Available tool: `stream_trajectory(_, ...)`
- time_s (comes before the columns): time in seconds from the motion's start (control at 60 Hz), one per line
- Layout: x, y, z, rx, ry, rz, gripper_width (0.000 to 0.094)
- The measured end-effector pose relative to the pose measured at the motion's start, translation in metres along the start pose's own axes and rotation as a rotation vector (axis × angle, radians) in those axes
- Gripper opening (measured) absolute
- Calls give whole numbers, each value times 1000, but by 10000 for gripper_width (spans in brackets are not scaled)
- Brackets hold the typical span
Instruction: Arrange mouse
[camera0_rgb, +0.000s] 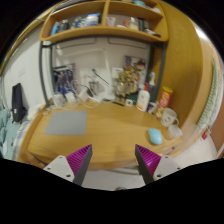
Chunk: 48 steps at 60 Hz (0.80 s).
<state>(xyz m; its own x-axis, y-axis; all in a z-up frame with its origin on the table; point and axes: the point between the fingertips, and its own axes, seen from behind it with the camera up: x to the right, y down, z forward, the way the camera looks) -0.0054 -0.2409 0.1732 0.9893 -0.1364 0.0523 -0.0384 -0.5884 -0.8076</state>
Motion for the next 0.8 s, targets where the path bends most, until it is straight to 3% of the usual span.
stream_trajectory(0.033, 52, 35, 34, -23, 21, 14, 861)
stream_trajectory(0.117, 109, 64, 58, -76, 76, 53, 862)
stream_trajectory(0.333, 213, 90, 127, -144, 143, 103, 849)
stream_trajectory(0.717, 252, 72, 242, -163, 59, 53, 858)
stream_trajectory(0.783, 249, 67, 247, -155, 42, 56, 748)
stream_trajectory(0.8, 249, 66, 248, -153, 39, 58, 757)
